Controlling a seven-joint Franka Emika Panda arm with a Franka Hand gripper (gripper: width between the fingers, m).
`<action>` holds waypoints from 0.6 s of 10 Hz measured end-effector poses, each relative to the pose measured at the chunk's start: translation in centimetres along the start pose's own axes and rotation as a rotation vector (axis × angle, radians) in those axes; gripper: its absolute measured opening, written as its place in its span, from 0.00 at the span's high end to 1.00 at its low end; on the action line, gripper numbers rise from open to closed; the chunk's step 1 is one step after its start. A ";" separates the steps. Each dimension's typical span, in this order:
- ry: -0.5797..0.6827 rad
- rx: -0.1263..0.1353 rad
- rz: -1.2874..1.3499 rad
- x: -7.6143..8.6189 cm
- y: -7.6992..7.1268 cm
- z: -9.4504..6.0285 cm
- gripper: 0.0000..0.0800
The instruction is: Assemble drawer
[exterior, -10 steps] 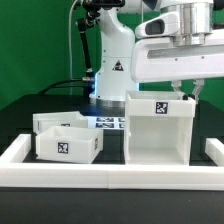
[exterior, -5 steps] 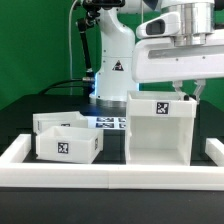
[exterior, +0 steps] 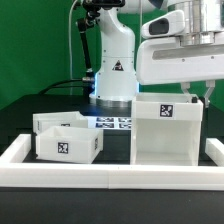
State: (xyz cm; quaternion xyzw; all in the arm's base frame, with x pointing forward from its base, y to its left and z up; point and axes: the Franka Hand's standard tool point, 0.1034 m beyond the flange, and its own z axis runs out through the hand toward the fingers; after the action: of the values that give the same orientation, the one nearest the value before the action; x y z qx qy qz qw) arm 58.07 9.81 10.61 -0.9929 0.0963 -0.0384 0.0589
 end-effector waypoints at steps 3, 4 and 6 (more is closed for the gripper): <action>0.008 0.005 0.158 0.2 -0.2 -0.1 0.95; 0.011 0.006 0.217 0.2 -0.3 0.1 0.95; 0.018 0.006 0.393 0.9 -0.3 0.2 0.95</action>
Offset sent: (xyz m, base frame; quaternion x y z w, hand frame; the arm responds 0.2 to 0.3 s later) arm 0.0034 -0.0094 -0.0149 -0.0299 0.0024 0.1779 0.9836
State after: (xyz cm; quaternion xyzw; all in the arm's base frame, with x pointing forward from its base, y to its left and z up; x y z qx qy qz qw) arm 58.98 9.93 10.50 -0.9543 0.2889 -0.0354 0.0673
